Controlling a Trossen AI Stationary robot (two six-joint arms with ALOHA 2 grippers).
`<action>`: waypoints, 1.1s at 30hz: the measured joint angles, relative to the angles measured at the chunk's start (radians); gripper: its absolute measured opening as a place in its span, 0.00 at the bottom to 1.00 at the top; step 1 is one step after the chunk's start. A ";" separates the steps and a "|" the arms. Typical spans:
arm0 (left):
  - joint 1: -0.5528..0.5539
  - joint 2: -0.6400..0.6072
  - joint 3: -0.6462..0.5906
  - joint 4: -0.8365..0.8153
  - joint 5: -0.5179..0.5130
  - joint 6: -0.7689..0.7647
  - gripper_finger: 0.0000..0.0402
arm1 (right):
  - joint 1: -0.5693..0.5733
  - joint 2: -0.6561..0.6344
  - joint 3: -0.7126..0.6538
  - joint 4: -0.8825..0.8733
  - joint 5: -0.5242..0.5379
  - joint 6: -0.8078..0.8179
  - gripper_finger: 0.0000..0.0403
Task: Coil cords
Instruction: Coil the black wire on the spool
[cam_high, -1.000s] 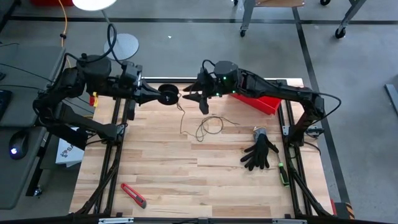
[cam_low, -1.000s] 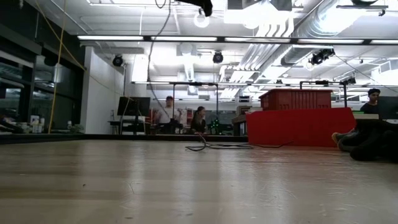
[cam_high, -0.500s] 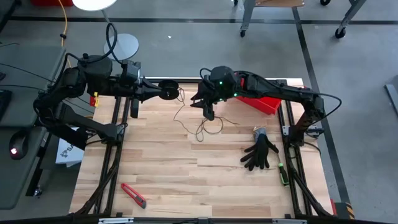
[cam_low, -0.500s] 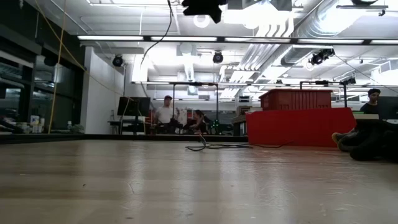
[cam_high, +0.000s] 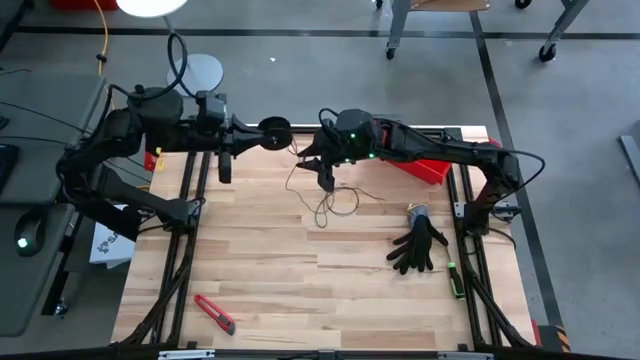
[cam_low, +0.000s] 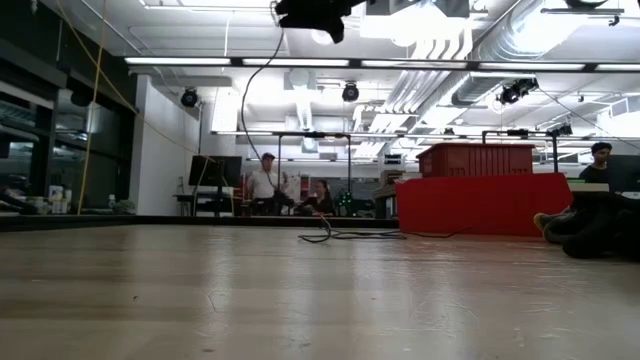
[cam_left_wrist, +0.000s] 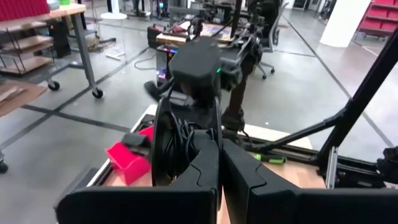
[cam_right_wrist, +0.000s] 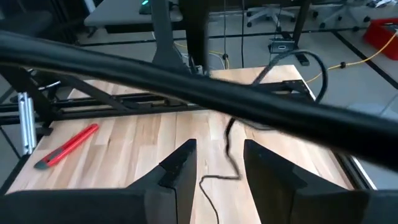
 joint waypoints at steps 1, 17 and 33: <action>0.000 0.004 0.000 0.008 0.000 0.005 0.00 | -0.002 0.003 0.000 0.011 0.001 0.000 0.31; 0.000 0.013 0.000 -0.123 -0.002 -0.015 0.00 | -0.003 -0.055 0.092 -0.112 -0.045 -0.057 0.01; -0.037 -0.027 0.001 -0.287 0.317 -0.141 0.00 | -0.165 -0.106 0.131 -0.295 -0.137 0.056 0.00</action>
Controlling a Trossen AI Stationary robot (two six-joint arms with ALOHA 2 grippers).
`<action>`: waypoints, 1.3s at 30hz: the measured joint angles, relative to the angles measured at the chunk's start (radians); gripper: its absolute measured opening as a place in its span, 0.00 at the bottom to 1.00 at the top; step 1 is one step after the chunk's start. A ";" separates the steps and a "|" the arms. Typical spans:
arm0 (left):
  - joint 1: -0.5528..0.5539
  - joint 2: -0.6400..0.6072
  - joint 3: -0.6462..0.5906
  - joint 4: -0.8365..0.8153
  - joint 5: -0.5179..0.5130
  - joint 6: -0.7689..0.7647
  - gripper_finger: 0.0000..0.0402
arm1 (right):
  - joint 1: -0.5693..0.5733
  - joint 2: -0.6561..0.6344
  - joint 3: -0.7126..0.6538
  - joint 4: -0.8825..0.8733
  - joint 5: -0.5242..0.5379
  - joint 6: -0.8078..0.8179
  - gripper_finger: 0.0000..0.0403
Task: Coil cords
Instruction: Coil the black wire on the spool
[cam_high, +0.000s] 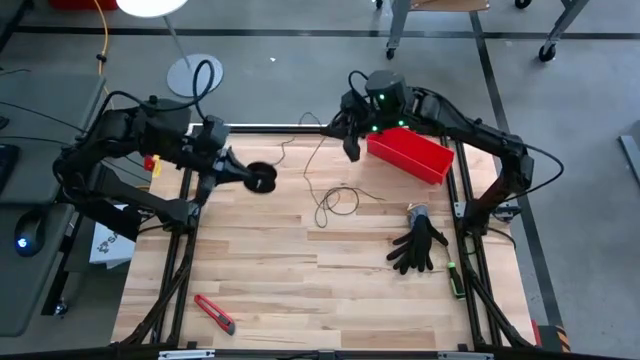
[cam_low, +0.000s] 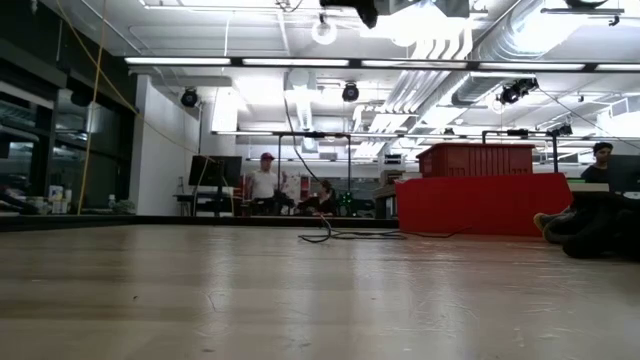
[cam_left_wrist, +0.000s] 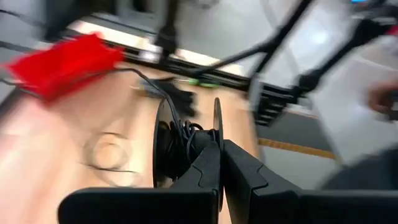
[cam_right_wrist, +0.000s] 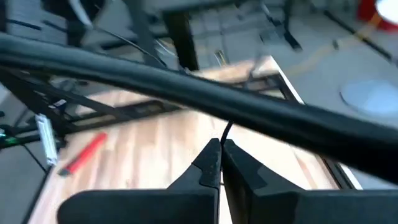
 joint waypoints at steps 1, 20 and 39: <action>-0.006 -0.004 0.000 0.001 0.030 -0.017 0.00 | -0.012 0.000 0.000 -0.027 0.000 0.002 0.00; 0.029 -0.027 0.216 0.244 -0.059 0.176 0.00 | 0.022 0.001 -0.294 -0.069 -0.300 0.071 0.00; 0.059 0.011 0.214 0.412 -0.317 0.415 0.00 | 0.174 0.003 -0.349 0.191 -0.185 0.224 0.09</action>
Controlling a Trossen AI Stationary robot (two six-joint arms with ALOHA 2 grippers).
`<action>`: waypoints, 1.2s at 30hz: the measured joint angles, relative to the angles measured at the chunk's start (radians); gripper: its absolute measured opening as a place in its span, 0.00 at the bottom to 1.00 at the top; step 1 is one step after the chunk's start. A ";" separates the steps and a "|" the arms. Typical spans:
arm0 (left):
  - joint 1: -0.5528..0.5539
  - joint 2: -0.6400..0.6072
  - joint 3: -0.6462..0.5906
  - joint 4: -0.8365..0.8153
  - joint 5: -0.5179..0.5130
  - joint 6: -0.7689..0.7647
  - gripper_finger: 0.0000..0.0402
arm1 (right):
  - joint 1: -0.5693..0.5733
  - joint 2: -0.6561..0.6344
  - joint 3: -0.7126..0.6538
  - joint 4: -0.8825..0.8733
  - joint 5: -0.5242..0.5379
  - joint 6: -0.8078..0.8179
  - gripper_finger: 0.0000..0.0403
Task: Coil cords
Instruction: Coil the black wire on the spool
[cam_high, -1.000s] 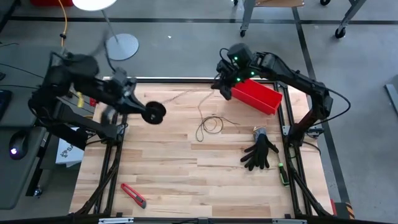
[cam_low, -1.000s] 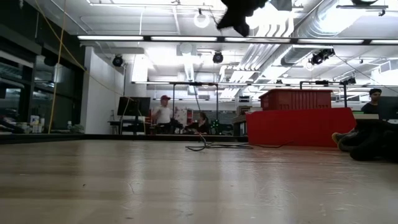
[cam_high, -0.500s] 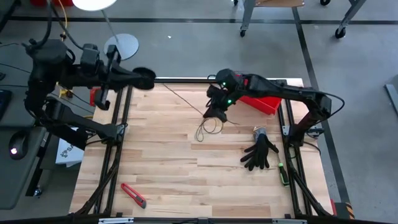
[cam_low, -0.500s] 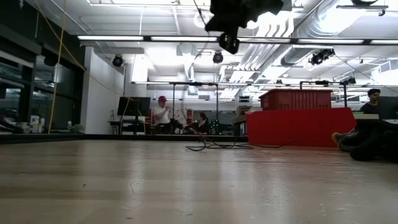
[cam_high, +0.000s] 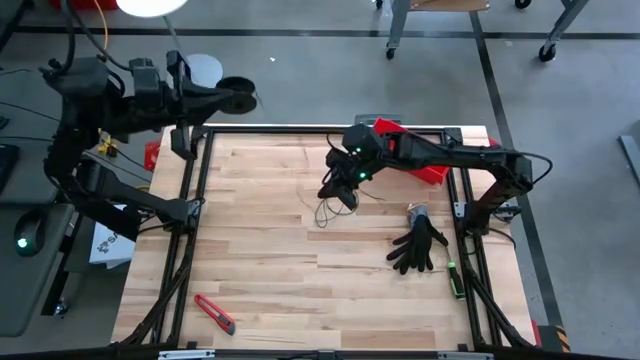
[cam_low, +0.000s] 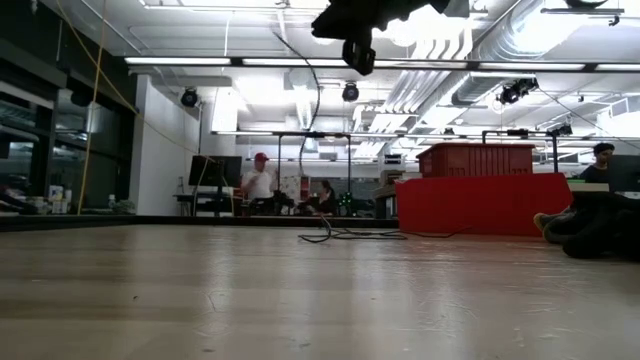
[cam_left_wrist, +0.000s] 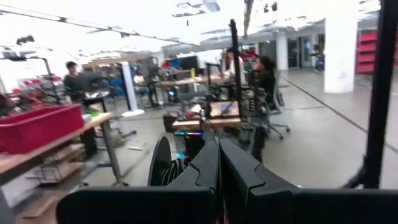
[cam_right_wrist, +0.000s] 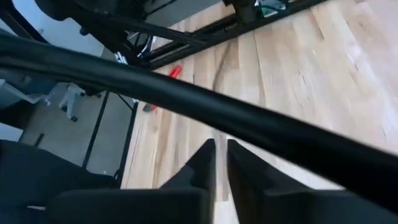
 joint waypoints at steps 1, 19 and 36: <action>0.000 0.000 0.000 0.008 -0.005 0.002 0.00 | 0.002 0.000 0.000 0.015 0.000 0.006 0.13; 0.001 0.021 0.000 0.159 0.002 -0.087 0.00 | -0.020 -0.191 0.002 0.390 0.295 -0.153 0.45; -0.002 -0.093 -0.468 0.568 0.072 -0.253 0.00 | -0.055 -0.245 0.002 0.319 0.246 -0.167 0.45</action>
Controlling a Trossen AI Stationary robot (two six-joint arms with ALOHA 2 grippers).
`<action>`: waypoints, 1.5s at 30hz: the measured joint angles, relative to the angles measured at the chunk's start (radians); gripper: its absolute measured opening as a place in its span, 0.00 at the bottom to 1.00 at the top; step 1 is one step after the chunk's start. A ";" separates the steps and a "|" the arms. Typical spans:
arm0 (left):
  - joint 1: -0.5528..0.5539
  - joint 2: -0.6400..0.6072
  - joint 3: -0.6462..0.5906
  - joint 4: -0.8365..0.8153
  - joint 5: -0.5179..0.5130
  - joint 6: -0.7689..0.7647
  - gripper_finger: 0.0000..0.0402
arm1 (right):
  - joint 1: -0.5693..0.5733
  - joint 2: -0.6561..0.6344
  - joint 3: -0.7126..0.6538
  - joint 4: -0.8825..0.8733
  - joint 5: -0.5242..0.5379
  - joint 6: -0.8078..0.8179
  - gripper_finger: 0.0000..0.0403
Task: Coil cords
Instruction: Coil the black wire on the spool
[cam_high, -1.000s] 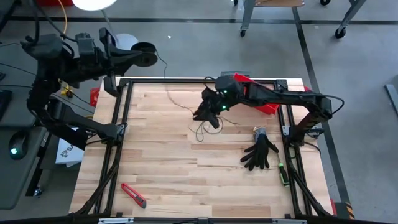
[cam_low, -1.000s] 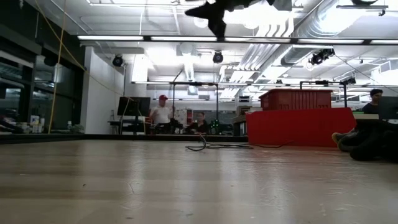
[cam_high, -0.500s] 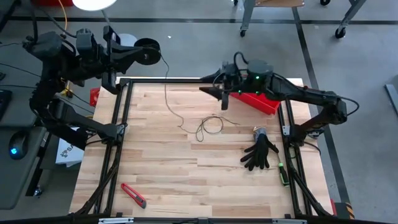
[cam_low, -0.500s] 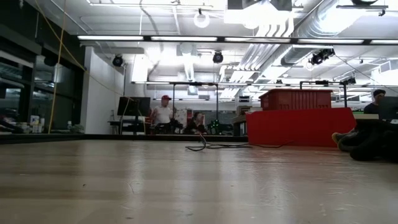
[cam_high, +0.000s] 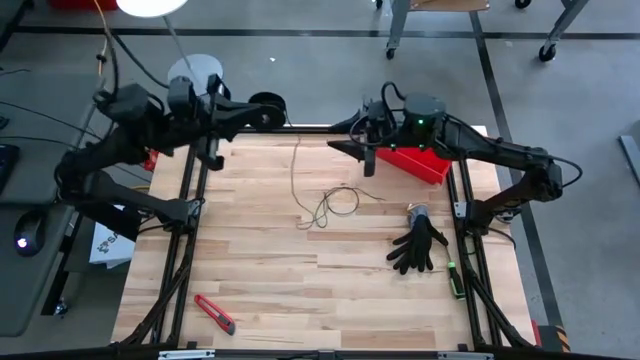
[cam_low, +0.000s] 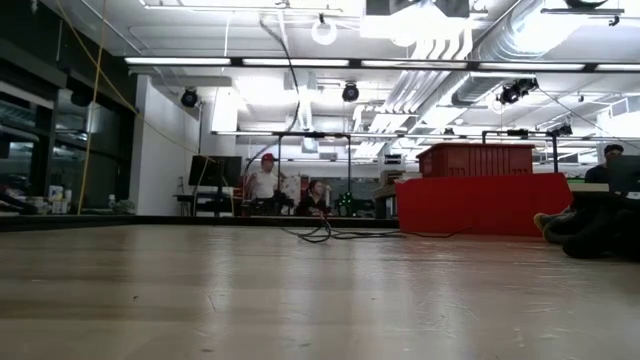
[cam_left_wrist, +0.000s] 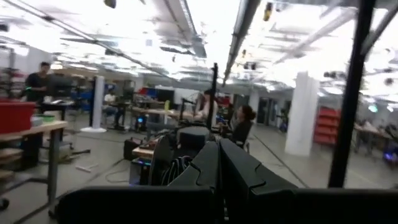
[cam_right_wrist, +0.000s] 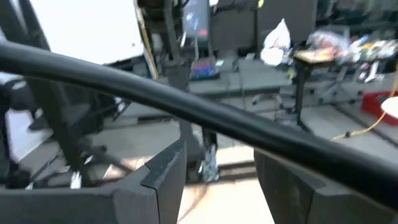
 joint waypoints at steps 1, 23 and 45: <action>0.000 -0.019 -0.042 0.033 -0.019 -0.013 0.00 | -0.004 -0.003 0.000 -0.021 -0.010 -0.006 0.45; 0.021 -0.046 -0.185 0.282 -0.065 -0.117 0.00 | -0.016 0.193 0.000 0.331 -0.056 0.069 0.45; 0.048 -0.045 -0.183 0.293 -0.067 -0.132 0.00 | -0.006 0.231 0.000 0.379 -0.039 0.071 0.32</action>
